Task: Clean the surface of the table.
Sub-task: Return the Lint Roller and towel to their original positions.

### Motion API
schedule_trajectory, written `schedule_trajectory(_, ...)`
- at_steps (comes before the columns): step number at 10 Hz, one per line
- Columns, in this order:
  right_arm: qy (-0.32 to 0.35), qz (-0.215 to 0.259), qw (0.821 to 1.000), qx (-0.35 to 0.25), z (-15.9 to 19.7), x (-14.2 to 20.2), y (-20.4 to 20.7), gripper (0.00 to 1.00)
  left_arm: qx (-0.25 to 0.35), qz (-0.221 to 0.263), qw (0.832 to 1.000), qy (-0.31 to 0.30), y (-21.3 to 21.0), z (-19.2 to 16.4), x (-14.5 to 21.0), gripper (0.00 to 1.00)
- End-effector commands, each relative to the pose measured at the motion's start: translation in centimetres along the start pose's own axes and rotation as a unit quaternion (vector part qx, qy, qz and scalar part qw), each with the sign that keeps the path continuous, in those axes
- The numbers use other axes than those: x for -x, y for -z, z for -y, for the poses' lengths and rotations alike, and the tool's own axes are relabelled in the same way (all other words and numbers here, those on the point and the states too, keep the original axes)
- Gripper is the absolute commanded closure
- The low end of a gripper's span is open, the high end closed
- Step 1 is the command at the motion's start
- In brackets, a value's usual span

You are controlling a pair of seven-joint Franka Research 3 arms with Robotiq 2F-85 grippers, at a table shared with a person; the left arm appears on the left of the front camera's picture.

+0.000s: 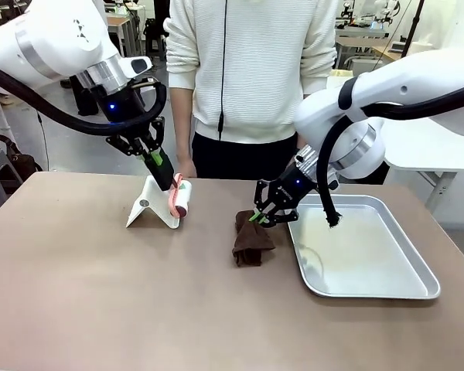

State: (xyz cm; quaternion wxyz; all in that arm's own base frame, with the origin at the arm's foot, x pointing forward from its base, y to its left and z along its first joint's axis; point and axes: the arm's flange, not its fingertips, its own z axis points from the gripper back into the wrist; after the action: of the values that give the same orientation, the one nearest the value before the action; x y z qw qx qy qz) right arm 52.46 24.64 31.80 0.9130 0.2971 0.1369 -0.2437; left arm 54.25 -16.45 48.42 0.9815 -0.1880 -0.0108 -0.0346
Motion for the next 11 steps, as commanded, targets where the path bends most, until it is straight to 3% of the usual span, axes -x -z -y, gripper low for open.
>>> schedule_trajectory(1, 0.022, -0.005, 1.0, 0.013, -1.4, -0.7, 0.1, 0.89, 0.019, -0.02, 1.0, -0.013, -0.6, -0.6, -0.5, 0.8)
schedule_trajectory(6, 0.02, -0.023, 0.999, 0.025, -1.6, -1.0, 0.7, 0.89, 0.044, 0.013, 0.997, -0.057, 1.1, -1.6, -0.9, 0.8)
schedule_trajectory(11, 0.025, -0.033, 0.999, 0.031, -1.7, -1.3, 1.1, 0.89, 0.04, 0.016, 0.996, -0.076, 1.0, -2.9, -0.3, 0.8)
